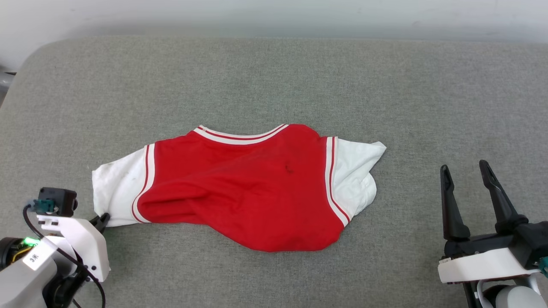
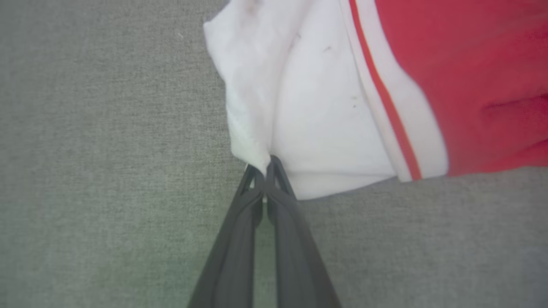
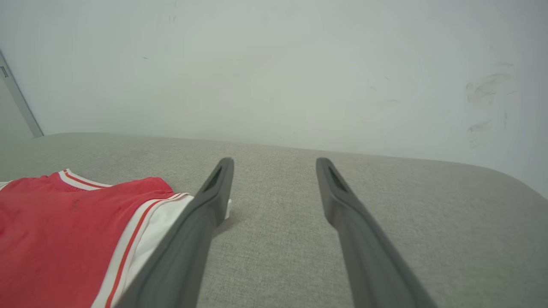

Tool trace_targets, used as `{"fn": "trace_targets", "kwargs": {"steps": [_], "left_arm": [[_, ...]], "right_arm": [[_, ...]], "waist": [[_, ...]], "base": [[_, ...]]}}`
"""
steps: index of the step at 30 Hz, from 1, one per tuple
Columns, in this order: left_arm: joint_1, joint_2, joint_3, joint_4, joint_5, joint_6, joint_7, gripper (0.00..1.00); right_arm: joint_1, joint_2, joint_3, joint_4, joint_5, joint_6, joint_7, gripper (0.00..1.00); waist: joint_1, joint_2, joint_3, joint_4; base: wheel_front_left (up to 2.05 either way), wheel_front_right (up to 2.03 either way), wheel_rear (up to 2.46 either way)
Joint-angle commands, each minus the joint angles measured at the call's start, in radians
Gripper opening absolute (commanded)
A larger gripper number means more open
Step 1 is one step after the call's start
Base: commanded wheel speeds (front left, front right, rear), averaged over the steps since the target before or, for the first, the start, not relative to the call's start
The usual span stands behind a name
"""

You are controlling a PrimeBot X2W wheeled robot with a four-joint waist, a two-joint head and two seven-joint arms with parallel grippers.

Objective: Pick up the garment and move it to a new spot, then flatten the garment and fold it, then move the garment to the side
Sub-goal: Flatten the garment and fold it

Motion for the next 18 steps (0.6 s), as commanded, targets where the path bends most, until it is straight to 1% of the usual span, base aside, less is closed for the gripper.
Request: {"fn": "trace_targets", "kwargs": {"steps": [1, 3, 4, 5, 6, 8, 10, 12, 14, 16, 18], "left_arm": [[0.025, -0.021, -0.004, 0.021, -0.011, -0.007, -0.003, 0.0], [0.041, -0.043, -0.007, 0.05, -0.014, -0.013, -0.014, 0.0], [0.047, -0.057, -0.005, 0.062, -0.017, -0.014, -0.026, 0.04], [0.05, -0.07, -0.001, 0.073, -0.02, -0.016, -0.04, 0.73], [0.046, -0.08, 0.007, 0.084, -0.012, -0.006, -0.071, 1.0], [0.047, -0.097, 0.018, 0.103, 0.003, 0.008, -0.129, 1.0], [0.038, -0.107, 0.032, 0.117, 0.032, 0.041, -0.183, 1.0], [0.039, -0.124, 0.054, 0.103, 0.068, 0.073, -0.208, 1.0], [0.044, -0.132, 0.087, 0.075, 0.12, 0.112, -0.217, 1.0], [0.051, -0.144, 0.162, 0.005, 0.212, 0.17, -0.218, 1.0], [0.103, -0.154, 0.232, -0.07, 0.301, 0.224, -0.217, 1.0]], "right_arm": [[0.008, 0.001, -0.004, 0.004, -0.005, -0.001, -0.002, 1.0], [0.009, 0.001, -0.006, 0.007, -0.007, -0.001, -0.002, 1.0], [0.007, 0.001, -0.009, 0.008, -0.011, -0.001, -0.002, 1.0], [0.005, 0.001, -0.011, 0.008, -0.012, -0.001, -0.002, 1.0], [0.0, 0.001, -0.013, 0.005, -0.016, -0.001, -0.002, 1.0], [-0.01, 0.001, -0.016, -0.004, -0.027, -0.001, -0.002, 1.0], [-0.02, -0.002, -0.016, -0.018, -0.039, -0.001, -0.002, 1.0], [-0.034, -0.023, -0.018, -0.032, -0.047, -0.001, -0.002, 1.0], [-0.052, -0.045, -0.02, -0.05, -0.05, -0.001, -0.002, 1.0], [-0.071, -0.075, -0.017, -0.068, -0.05, -0.001, -0.002, 1.0], [-0.093, -0.111, -0.002, -0.071, -0.041, -0.001, -0.002, 1.0]], "waist": [[0.0001, 0.0, -0.004, -0.002], [0.0001, 0.0, -0.011, -0.003], [0.0001, 0.0, -0.016, -0.003], [0.0001, 0.0, -0.022, -0.004], [0.0001, 0.0, -0.028, -0.004], [0.0001, 0.0, -0.045, -0.004], [0.0001, 0.0, -0.063, -0.002], [0.0001, 0.0, -0.082, 0.003], [0.0001, 0.0, -0.098, 0.013], [0.0001, 0.0, -0.113, 0.026], [0.0001, 0.0, -0.124, 0.035]], "base": [[0.0, 0.0, 0.0], [0.0, 0.0, 0.0], [0.0, 0.0, 0.0], [0.0, 0.0, 0.0], [0.0, 0.0, 0.0], [0.0, 0.0, 0.0], [0.0, 0.0, 0.0], [0.0, 0.0, 0.0], [0.0, 0.0, 0.0], [0.0, 0.0, 0.0], [0.0, 0.0, 0.0]]}}
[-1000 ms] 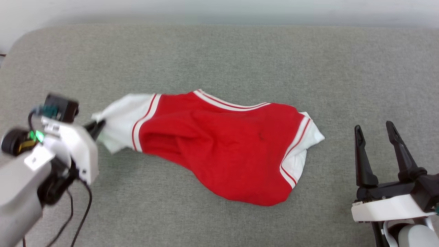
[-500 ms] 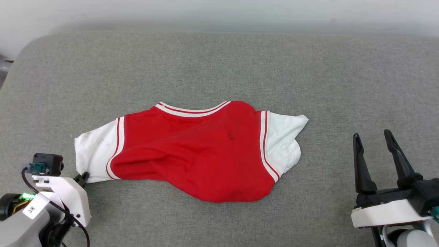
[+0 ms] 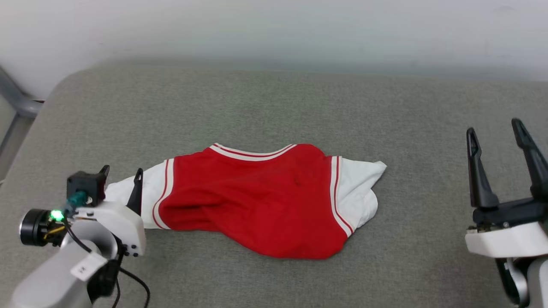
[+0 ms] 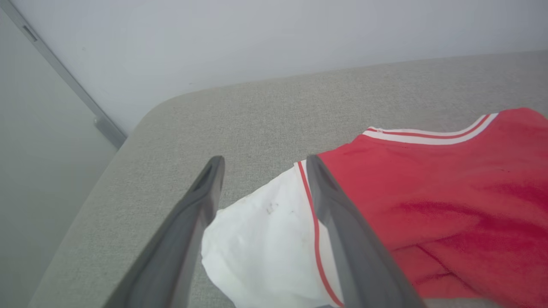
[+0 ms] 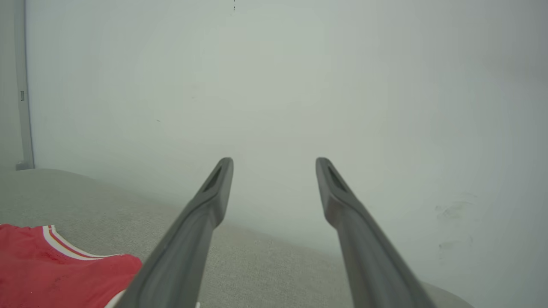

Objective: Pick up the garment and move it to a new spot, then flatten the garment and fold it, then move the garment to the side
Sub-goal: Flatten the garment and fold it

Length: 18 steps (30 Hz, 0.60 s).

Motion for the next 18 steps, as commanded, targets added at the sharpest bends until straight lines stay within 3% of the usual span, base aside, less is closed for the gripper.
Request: {"fn": "trace_targets", "kwargs": {"steps": [1, 4, 9, 18], "left_arm": [[0.042, -0.005, 0.023, -0.019, 0.033, 0.018, -0.002, 1.0], [0.117, -0.033, 0.141, -0.134, 0.158, 0.07, -0.002, 1.0], [0.264, -0.092, 0.313, -0.264, 0.34, 0.115, -0.002, 1.0], [0.44, -0.228, 0.533, -0.385, 0.574, 0.105, -0.002, 1.0]], "right_arm": [[-0.021, -0.017, 0.007, -0.003, 0.003, -0.001, -0.002, 1.0], [-0.066, -0.082, 0.045, 0.011, 0.017, -0.001, -0.002, 1.0], [-0.147, -0.213, 0.191, 0.135, 0.075, -0.001, 0.016, 1.0], [-0.302, -0.446, 0.604, 0.207, 0.405, -0.001, 0.405, 1.0]], "waist": [[0.0, -0.0001, -0.013, 0.013], [0.0, -0.0001, -0.025, 0.027], [0.0, -0.0001, -0.04, 0.044], [0.0, -0.0001, -0.026, 0.064]], "base": [[0.0, 0.0, 0.0], [0.0, 0.0, 0.0], [0.0, 0.0, 0.0], [0.0, 0.0, 0.0]]}}
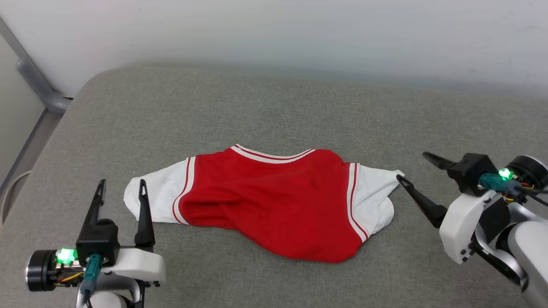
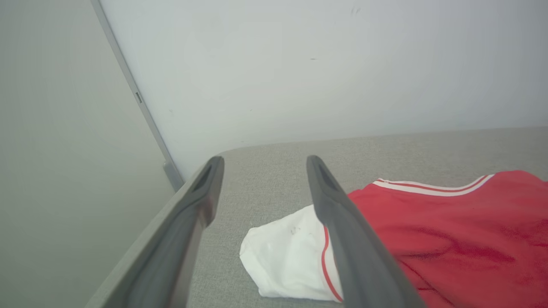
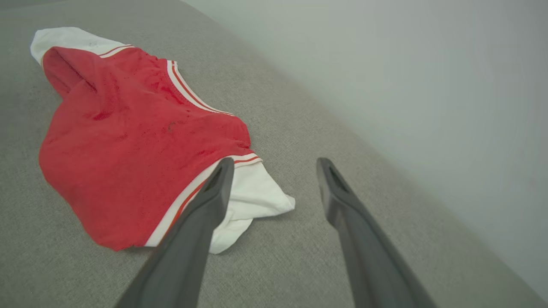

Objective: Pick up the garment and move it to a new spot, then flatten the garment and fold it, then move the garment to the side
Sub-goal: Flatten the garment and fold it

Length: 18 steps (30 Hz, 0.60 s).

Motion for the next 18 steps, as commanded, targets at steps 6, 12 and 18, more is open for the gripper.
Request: {"fn": "trace_targets", "kwargs": {"steps": [6, 12, 18], "left_arm": [[0.07, -0.115, 0.097, -0.041, 0.114, -0.065, -0.002, 1.0], [0.053, -0.196, 0.147, -0.033, 0.178, -0.139, -0.002, 1.0], [0.02, -0.267, 0.187, -0.024, 0.228, -0.201, -0.002, 1.0]], "right_arm": [[-0.113, -0.136, 0.225, -0.029, 0.216, -0.001, 0.278, 1.0], [-0.203, -0.181, 0.37, -0.026, 0.306, -0.001, 0.406, 1.0], [-0.299, -0.182, 0.506, 0.024, 0.325, -0.001, 0.441, 1.0]], "waist": [[0.0, -0.0001, 0.038, 0.023], [0.0, -0.0001, 0.089, 0.054], [0.0, -0.0001, 0.153, 0.093]], "base": [[0.0, 0.0, 0.0], [0.0, 0.0, 0.0], [0.0, 0.0, 0.0]]}}
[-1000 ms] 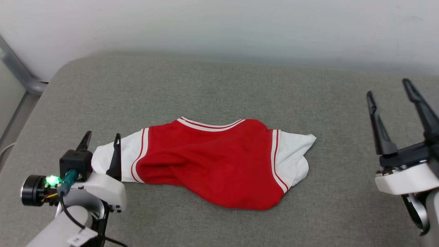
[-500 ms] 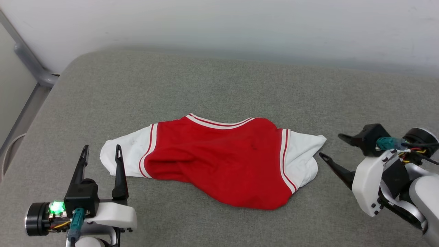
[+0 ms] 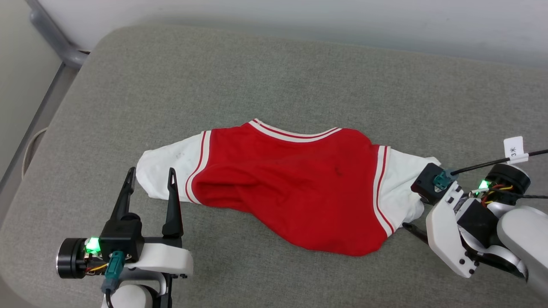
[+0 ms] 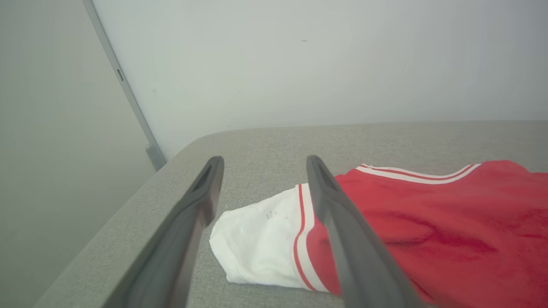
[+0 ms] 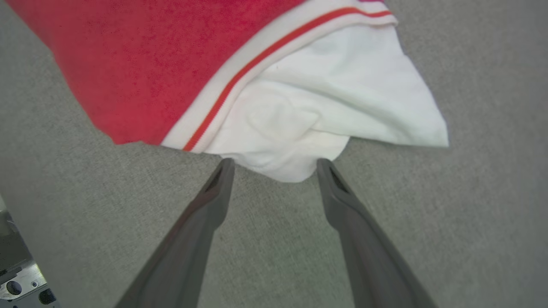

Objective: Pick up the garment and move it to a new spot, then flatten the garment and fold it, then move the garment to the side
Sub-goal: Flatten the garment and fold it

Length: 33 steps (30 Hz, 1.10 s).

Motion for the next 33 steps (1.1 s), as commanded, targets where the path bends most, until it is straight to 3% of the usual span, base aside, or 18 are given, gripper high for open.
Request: {"fn": "trace_targets", "kwargs": {"steps": [1, 11, 12, 13, 14, 23, 33], "left_arm": [[-0.016, -0.025, 0.016, 0.004, 0.019, -0.018, -0.002, 1.0], [-0.039, -0.091, 0.074, 0.02, 0.069, -0.082, -0.002, 1.0], [-0.037, -0.095, 0.08, 0.02, 0.073, -0.086, -0.002, 1.0], [-0.033, -0.099, 0.088, 0.021, 0.077, -0.089, -0.002, 1.0], [-0.028, -0.103, 0.096, 0.023, 0.082, -0.094, -0.002, 1.0], [0.014, -0.121, 0.137, 0.037, 0.113, -0.133, -0.002, 1.0], [0.071, -0.134, 0.157, 0.035, 0.13, -0.151, -0.002, 1.0]], "right_arm": [[-0.044, 0.012, 0.042, 0.032, 0.001, -0.001, -0.006, 1.0], [-0.069, 0.05, 0.242, 0.207, 0.035, -0.001, -0.037, 1.0], [-0.074, 0.056, 0.25, 0.216, 0.044, -0.001, -0.054, 0.18], [-0.084, 0.06, 0.255, 0.222, 0.046, -0.001, -0.073, 0.18], [-0.096, 0.061, 0.257, 0.226, 0.046, -0.001, -0.095, 0.0], [-0.146, 0.006, 0.168, 0.187, 0.021, -0.001, -0.325, 0.0], [0.057, -0.125, -0.025, 0.123, 0.012, -0.001, -0.336, 0.0]], "waist": [[-0.0001, -0.0001, 0.04, 0.029], [-0.0001, -0.0001, 0.078, 0.058], [-0.0001, -0.0001, 0.077, 0.056], [-0.0001, -0.0001, 0.073, 0.052], [-0.0001, -0.0001, 0.069, 0.048], [-0.0001, -0.0001, -0.014, -0.02], [-0.0001, -0.0001, -0.076, -0.095]], "base": [[0.0, 0.0, 0.0], [0.0, 0.0, 0.0], [0.0, 0.0, 0.0], [0.0, 0.0, 0.0], [0.0, 0.0, 0.0], [0.0, 0.0, 0.0], [0.0, 0.0, 0.0]]}}
